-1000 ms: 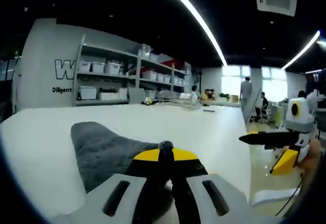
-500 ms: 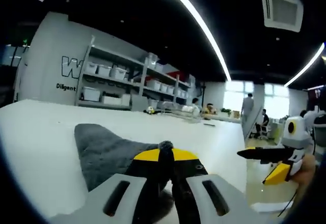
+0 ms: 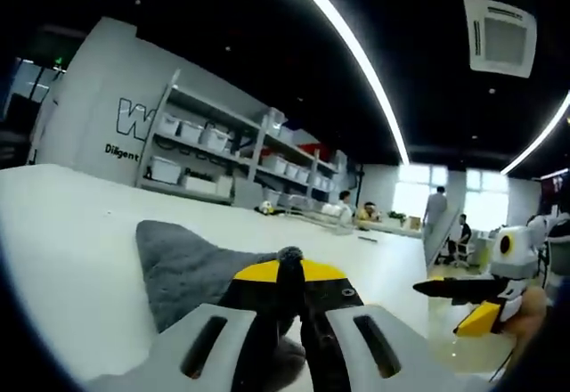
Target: Open the folded towel by lifting each exposed corner and separating the folded layers until the towel lies flat within the target outline without major curled edges
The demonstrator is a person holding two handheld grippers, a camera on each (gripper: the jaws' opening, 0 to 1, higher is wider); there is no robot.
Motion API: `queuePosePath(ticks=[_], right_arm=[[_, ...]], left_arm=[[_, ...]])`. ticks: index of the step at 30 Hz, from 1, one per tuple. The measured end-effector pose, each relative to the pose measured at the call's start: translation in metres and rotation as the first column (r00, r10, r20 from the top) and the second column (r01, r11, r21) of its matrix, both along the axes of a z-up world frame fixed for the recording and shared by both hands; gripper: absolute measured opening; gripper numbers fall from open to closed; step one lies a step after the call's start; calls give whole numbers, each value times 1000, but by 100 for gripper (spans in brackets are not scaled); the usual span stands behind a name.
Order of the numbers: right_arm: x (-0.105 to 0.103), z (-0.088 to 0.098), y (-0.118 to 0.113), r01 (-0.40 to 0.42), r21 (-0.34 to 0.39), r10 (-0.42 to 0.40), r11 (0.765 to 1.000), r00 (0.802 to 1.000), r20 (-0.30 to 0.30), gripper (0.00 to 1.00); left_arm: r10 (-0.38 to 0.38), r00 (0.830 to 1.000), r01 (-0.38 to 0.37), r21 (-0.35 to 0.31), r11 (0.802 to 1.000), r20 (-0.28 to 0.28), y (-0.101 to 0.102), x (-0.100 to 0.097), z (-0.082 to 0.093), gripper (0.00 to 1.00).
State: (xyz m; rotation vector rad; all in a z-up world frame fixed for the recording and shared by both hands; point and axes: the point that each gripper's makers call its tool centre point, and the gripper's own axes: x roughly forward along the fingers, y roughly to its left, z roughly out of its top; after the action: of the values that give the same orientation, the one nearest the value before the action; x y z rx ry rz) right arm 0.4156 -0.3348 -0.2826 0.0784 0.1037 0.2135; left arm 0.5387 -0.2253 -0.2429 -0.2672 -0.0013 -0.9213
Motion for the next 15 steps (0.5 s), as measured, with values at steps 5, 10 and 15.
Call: queuePosePath(ticks=[5,10,15], right_arm=[[0,0,0,0,0,0,1000,1000,0,96],[0,-1,-1,1,0,-1,1000,1000,-1,96],[0,-1,0,-2,-2,2,1000,1000,-1,96]], left_arm=[[27,1000,-27,-27,999,9,8,2,4,4],[47,999,-46,-50,998,14,14,3,6,4],[62,998,-61,-65,996,12,20,5,6,4]])
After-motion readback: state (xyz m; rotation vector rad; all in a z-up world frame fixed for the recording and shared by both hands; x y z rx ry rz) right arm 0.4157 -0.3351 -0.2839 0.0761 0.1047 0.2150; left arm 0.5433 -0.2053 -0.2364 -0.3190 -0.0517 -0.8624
